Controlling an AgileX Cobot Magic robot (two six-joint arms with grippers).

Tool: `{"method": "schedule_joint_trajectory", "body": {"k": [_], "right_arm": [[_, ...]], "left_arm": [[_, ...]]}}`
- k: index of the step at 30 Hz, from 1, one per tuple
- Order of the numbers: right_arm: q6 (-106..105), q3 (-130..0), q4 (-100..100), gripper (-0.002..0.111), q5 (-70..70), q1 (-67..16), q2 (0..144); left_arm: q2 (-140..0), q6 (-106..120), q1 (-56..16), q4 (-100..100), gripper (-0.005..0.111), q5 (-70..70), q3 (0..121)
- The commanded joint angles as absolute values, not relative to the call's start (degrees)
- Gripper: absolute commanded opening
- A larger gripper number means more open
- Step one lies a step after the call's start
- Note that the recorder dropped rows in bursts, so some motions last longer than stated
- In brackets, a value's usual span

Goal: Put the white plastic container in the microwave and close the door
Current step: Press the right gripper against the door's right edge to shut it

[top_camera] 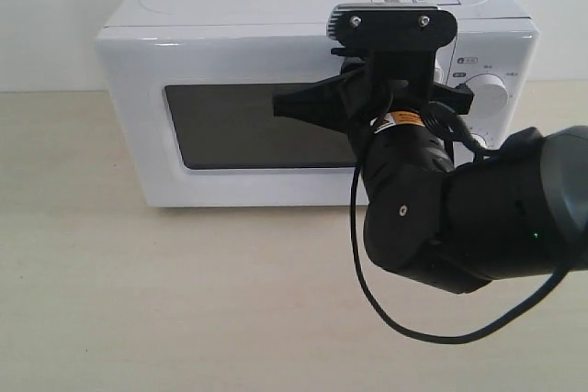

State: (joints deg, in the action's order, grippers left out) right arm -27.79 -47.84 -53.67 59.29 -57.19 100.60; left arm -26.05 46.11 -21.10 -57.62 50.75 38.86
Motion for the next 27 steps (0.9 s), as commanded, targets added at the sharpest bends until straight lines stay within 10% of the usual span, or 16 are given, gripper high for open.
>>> {"method": "schedule_joint_trajectory", "body": {"k": [1, 27], "right_arm": [[-29.4, -48.0, -55.3, 0.0, 60.7, -56.2, 100.2], [-50.8, -36.3, -73.7, 0.0, 70.0, -76.0, 88.8]], "left_arm": [[-25.7, 46.1, -21.2, -58.1, 0.004, 50.2, 38.5], [-25.7, 46.1, -21.2, -58.0, 0.004, 50.4, 38.5]]}}
